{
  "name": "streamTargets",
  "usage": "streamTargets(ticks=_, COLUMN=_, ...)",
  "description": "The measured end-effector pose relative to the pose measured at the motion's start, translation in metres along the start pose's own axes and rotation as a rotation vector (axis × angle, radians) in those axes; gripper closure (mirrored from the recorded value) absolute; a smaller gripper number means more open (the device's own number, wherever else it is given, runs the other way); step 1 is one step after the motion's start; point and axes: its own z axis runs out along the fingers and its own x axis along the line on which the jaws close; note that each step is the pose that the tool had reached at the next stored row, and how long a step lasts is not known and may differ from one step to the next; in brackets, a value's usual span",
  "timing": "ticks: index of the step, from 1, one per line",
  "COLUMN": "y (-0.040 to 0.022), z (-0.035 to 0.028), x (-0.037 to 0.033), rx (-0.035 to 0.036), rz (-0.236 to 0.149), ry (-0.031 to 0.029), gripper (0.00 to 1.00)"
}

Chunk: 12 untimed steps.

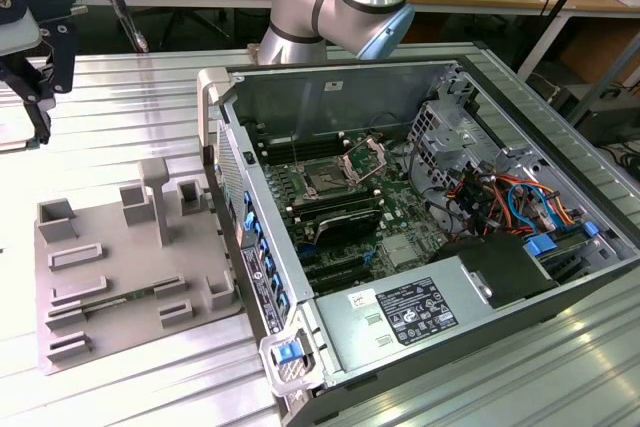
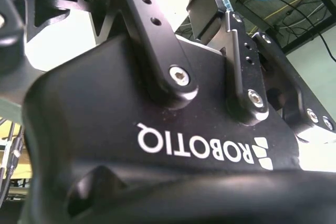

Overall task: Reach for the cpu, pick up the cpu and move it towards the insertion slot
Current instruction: 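Pick up the cpu and move it towards the insertion slot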

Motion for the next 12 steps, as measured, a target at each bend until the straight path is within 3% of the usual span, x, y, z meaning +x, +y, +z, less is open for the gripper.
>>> streamTargets(ticks=12, y=0.0003, z=-0.0054, x=0.0000, rx=-0.0002, rz=0.000, ry=-0.0001, gripper=0.45)
